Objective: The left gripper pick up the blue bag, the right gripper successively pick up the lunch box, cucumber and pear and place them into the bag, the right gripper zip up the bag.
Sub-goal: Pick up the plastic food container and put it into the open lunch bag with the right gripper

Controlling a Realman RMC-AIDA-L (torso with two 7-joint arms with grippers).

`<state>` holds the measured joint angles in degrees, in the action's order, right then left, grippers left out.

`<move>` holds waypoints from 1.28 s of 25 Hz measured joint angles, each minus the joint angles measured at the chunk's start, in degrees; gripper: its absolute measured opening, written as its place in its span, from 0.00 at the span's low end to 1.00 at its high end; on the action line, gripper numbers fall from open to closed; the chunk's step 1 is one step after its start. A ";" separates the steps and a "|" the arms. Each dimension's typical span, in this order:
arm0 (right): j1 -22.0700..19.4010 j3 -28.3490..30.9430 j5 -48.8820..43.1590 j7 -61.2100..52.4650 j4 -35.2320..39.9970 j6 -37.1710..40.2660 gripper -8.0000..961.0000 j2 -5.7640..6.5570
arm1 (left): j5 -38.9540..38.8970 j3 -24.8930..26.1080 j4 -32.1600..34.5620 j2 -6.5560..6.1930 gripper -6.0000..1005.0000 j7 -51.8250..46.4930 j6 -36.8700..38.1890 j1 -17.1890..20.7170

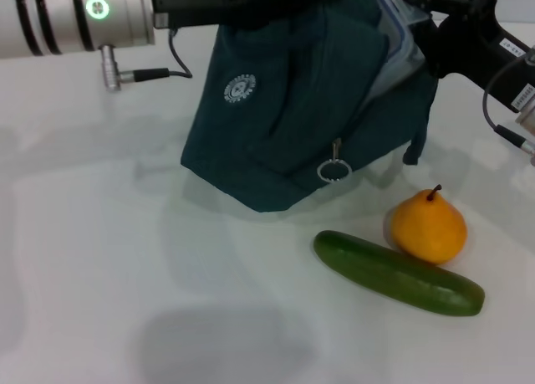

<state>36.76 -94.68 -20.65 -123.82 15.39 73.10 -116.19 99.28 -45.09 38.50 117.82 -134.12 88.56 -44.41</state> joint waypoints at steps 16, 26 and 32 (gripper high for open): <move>-0.36 -2.30 -0.95 8.64 0.15 3.27 0.11 0.51 | 0.01 -1.41 -3.02 -0.13 0.07 0.96 0.26 0.51; 1.66 -2.29 -4.44 19.30 0.35 1.01 0.11 0.50 | -0.06 -1.05 -3.29 -0.58 0.07 0.57 3.24 0.92; 4.13 -2.35 -8.93 19.42 0.38 -0.74 0.11 0.49 | -0.06 -1.02 -4.31 -0.79 0.07 0.59 3.30 1.45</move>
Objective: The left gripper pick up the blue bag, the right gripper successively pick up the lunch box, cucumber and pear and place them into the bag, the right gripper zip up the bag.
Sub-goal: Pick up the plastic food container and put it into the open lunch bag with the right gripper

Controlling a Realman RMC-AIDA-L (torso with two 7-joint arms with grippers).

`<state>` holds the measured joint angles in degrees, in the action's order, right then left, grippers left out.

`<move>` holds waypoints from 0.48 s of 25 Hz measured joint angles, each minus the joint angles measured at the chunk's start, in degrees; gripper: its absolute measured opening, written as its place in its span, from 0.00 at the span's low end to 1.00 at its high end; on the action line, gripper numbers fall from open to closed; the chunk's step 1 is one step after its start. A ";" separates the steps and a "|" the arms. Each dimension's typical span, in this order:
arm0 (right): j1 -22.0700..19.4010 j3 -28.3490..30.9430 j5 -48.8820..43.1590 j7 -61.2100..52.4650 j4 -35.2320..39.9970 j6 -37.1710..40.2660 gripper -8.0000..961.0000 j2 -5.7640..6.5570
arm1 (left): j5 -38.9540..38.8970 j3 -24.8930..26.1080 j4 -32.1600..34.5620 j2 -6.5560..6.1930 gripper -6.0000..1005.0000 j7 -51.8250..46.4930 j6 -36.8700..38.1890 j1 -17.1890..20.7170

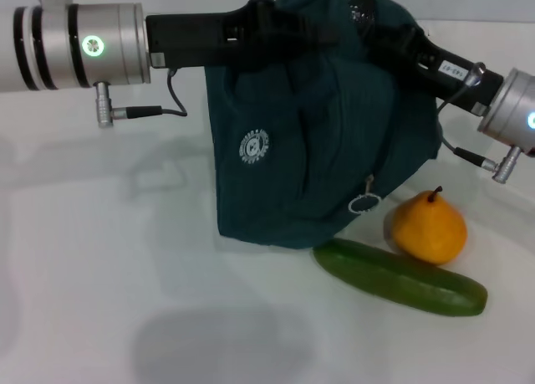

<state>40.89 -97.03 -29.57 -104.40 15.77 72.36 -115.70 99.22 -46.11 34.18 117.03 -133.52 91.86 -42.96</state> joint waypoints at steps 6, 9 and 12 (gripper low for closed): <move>-0.07 0.26 -0.65 0.03 0.00 -0.34 0.10 0.44 | 0.13 0.04 0.30 -0.41 0.07 0.89 -0.39 0.77; -0.23 0.45 -0.85 0.05 0.00 -0.33 0.10 0.69 | 0.05 0.06 0.41 -0.60 0.07 1.66 -0.65 0.77; -0.10 0.45 -1.64 0.06 -0.01 -0.32 0.10 0.81 | 0.00 0.12 0.42 -0.67 0.07 2.90 -0.88 0.31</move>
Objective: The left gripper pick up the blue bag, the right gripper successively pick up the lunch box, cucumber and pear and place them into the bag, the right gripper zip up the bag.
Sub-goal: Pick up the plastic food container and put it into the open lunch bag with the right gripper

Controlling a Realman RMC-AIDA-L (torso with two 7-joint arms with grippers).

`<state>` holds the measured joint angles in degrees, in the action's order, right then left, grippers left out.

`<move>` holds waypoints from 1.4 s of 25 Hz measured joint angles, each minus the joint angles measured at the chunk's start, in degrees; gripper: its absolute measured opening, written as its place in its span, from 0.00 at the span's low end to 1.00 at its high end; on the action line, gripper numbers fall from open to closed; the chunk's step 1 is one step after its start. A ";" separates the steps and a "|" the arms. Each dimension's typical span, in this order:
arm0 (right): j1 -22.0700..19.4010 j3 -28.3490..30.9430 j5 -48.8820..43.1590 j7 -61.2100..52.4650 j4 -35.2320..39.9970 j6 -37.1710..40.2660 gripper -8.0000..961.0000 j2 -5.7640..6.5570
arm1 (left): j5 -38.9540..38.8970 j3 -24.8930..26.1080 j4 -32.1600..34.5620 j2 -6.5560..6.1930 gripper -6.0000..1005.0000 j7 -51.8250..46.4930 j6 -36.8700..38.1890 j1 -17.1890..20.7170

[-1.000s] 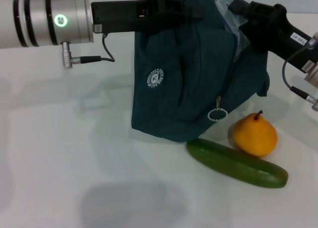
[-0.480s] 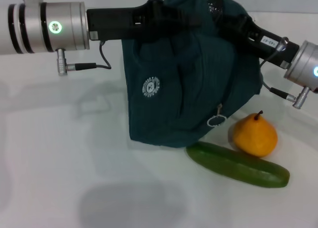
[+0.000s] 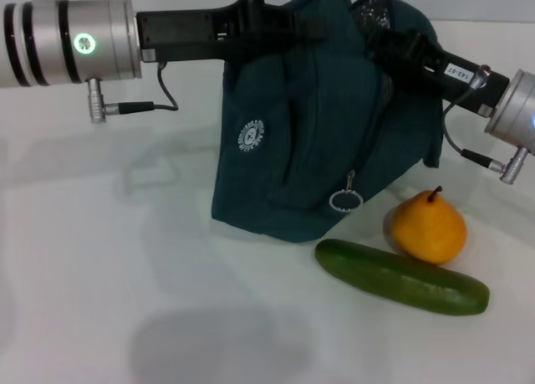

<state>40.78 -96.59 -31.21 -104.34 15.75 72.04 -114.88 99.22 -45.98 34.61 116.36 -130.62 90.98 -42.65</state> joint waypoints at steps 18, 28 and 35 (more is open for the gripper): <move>0.32 0.05 -0.61 5.83 0.55 -0.80 0.12 0.73 | 0.13 -0.07 -0.59 0.26 0.07 3.13 -1.43 -0.94; 0.88 0.19 -0.96 8.26 0.61 -3.34 0.13 1.36 | 0.67 -0.39 -0.70 0.37 0.07 5.19 -2.81 -0.94; 0.68 0.25 -0.95 9.50 0.61 -3.68 0.33 1.60 | 0.67 -0.41 -0.70 0.21 0.07 5.91 -3.05 -0.94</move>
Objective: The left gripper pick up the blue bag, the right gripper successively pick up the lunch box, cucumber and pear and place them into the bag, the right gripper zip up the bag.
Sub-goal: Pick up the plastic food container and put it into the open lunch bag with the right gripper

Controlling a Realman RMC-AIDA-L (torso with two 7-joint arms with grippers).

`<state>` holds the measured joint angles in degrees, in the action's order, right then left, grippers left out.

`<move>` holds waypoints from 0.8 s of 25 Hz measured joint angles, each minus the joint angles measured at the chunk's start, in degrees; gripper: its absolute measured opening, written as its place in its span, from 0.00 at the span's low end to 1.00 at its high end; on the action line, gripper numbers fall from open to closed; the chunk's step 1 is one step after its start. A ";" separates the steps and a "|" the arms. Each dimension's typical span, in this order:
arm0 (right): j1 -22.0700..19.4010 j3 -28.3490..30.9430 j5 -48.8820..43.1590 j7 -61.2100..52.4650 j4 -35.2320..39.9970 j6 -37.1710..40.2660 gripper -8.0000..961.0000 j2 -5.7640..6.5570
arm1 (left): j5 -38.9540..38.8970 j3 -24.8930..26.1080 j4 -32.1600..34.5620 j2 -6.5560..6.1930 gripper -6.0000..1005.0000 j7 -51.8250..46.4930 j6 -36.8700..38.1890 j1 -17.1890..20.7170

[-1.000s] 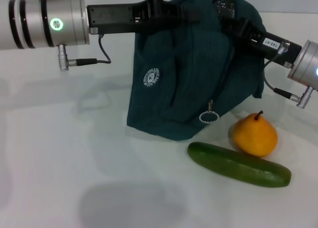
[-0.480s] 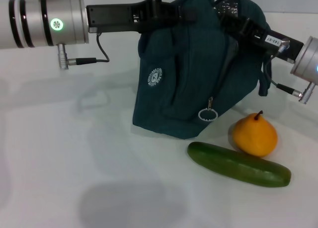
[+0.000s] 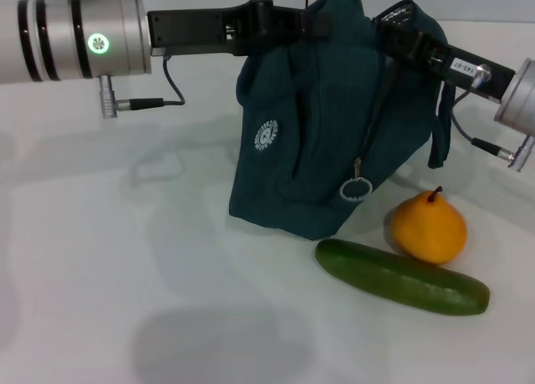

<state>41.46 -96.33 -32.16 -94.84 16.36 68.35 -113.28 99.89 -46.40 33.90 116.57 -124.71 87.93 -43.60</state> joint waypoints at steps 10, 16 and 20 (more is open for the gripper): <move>-2.43 0.03 -0.12 7.65 -0.04 5.99 0.42 2.05 | -0.04 0.34 0.02 -0.30 0.07 1.12 -2.41 0.36; -9.34 9.50 -0.02 22.18 0.05 15.96 0.57 1.40 | -0.39 0.43 0.15 -0.54 0.07 1.21 -4.01 1.29; -12.86 14.34 -0.26 28.16 0.19 23.45 0.70 1.19 | -0.41 0.70 0.16 -0.56 0.07 1.29 -4.42 1.94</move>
<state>28.60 -82.00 -32.43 -66.67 16.56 91.80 -112.09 99.48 -45.69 34.06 116.01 -123.42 83.51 -41.66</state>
